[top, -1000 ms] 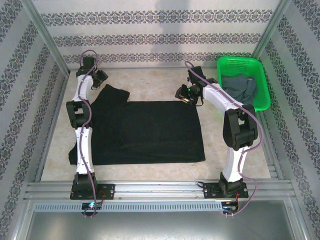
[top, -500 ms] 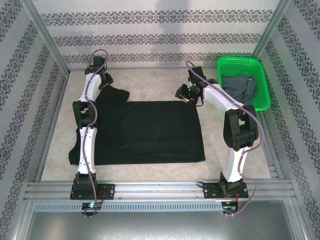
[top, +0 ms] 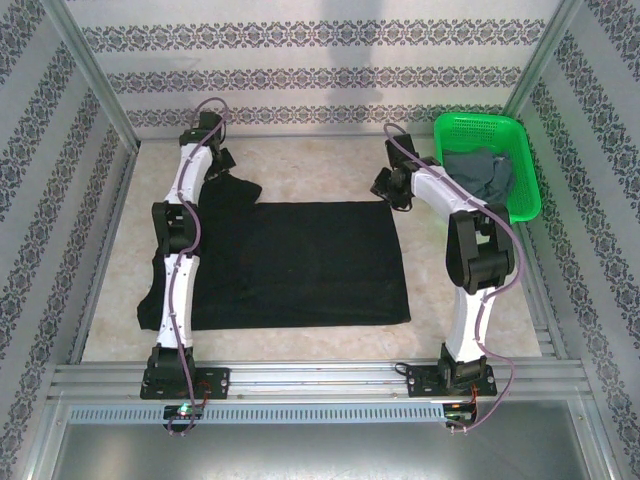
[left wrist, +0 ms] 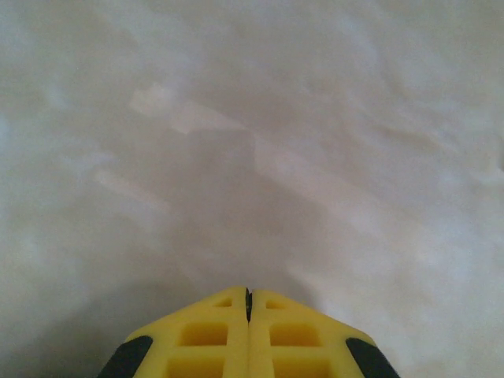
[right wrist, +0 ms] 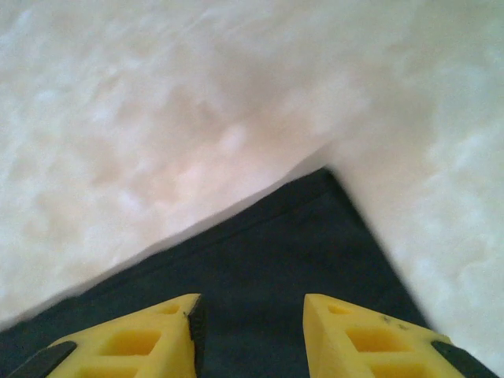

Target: Fold and stack the t-shirts

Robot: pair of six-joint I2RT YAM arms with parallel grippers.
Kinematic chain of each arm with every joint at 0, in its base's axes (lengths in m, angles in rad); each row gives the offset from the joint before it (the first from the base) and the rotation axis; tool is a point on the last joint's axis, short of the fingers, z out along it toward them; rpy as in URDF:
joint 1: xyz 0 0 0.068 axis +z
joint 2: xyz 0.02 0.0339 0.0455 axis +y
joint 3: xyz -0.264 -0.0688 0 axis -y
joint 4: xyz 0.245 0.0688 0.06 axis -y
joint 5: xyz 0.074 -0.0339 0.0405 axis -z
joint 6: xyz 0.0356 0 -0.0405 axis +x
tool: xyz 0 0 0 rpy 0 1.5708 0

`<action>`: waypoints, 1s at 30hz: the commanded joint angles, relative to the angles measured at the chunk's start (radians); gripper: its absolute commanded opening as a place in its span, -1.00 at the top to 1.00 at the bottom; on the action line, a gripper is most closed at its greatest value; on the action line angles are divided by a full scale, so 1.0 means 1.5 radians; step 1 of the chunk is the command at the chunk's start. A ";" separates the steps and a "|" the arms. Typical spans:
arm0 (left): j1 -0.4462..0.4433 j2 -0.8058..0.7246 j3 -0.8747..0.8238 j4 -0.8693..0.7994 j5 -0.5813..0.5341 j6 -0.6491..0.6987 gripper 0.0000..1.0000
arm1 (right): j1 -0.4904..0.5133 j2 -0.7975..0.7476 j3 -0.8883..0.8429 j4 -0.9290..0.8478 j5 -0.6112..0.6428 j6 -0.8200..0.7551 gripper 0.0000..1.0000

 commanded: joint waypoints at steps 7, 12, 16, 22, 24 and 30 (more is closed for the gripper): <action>-0.013 -0.094 0.023 -0.084 -0.008 0.008 1.00 | -0.030 0.129 0.114 -0.039 0.011 -0.027 0.22; -0.013 -0.103 0.023 -0.108 0.006 0.028 1.00 | -0.029 0.176 0.171 -0.059 -0.022 -0.058 0.27; -0.013 -0.111 0.023 -0.119 0.013 0.036 1.00 | -0.029 0.183 0.174 -0.081 -0.024 -0.063 0.38; -0.013 -0.120 0.023 -0.121 0.019 0.031 1.00 | -0.029 0.178 0.169 -0.118 0.021 -0.081 0.37; -0.014 -0.121 0.024 -0.124 0.022 0.030 1.00 | -0.028 0.182 0.176 -0.130 0.030 -0.090 0.33; -0.015 -0.126 0.025 -0.130 0.029 0.028 1.00 | -0.025 0.222 0.237 -0.151 -0.005 -0.100 0.37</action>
